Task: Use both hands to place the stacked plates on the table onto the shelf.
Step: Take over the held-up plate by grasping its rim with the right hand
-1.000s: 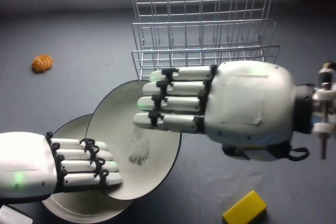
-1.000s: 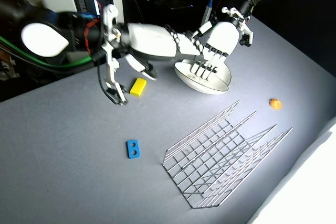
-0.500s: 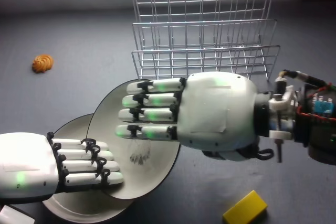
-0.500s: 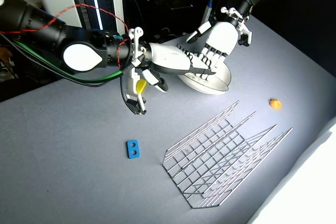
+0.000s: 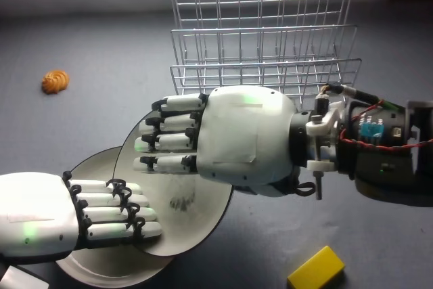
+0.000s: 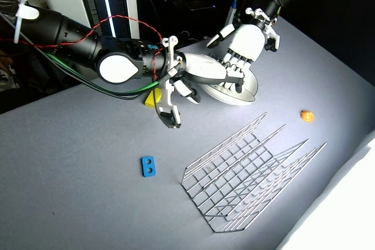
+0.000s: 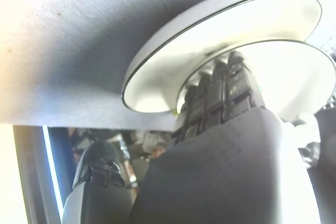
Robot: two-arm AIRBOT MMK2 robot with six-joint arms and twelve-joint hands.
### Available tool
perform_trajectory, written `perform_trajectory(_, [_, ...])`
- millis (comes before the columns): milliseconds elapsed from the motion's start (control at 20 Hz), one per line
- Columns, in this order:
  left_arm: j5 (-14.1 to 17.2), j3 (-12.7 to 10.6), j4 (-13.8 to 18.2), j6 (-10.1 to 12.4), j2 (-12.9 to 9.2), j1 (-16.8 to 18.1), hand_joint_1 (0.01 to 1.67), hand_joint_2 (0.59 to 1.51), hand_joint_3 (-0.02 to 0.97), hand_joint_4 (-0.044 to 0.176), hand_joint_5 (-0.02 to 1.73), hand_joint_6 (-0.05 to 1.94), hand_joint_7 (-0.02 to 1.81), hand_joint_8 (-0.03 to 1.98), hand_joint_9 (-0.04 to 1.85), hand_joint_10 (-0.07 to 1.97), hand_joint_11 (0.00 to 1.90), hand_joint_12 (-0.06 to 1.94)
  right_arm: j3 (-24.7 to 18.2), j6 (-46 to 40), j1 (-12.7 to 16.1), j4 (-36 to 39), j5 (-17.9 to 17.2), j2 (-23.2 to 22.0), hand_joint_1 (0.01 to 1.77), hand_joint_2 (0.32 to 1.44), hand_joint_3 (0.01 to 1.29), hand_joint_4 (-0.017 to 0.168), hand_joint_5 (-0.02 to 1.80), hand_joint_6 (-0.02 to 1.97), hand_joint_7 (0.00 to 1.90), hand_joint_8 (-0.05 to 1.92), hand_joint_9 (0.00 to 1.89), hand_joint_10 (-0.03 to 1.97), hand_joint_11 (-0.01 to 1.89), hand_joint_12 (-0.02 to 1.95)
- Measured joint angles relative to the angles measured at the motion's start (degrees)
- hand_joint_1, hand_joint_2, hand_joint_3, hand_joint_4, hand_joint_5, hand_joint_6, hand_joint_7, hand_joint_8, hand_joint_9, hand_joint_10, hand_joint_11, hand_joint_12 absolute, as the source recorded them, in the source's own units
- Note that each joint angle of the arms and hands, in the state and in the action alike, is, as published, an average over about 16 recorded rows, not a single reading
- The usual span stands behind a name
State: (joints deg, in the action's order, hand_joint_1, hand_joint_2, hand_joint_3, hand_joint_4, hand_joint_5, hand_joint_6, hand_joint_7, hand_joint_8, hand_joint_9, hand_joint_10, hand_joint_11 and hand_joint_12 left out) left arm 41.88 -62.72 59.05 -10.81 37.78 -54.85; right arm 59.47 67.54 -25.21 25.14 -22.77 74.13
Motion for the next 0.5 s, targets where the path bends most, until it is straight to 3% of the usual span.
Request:
perform_trajectory(200, [0.0, 0.2, -0.6, 0.0, 0.0, -0.2, 0.02, 1.149, 0.018, -0.003, -0.02, -0.02, -0.01, -0.02, -0.02, -0.01, 0.01, -0.04, 1.0, 0.4, 0.3, 0.1, -0.1, 1.3, 1.21, 1.04, 0.02, -0.002, 0.41, 0.08, 0.43, 0.03, 0.41, 0.08, 0.15, 1.14])
perform_trajectory(500, [0.3, 0.0, -1.8, 0.1, -0.1, -0.6, 0.02, 1.148, 0.018, -0.004, -0.02, -0.02, -0.01, -0.02, -0.01, -0.02, 0.01, -0.03, 1.5, 0.7, 0.2, 0.4, -1.0, 2.1, 1.2, 1.05, 0.02, -0.003, 0.59, 0.44, 0.68, 0.21, 0.67, 0.31, 0.42, 1.24])
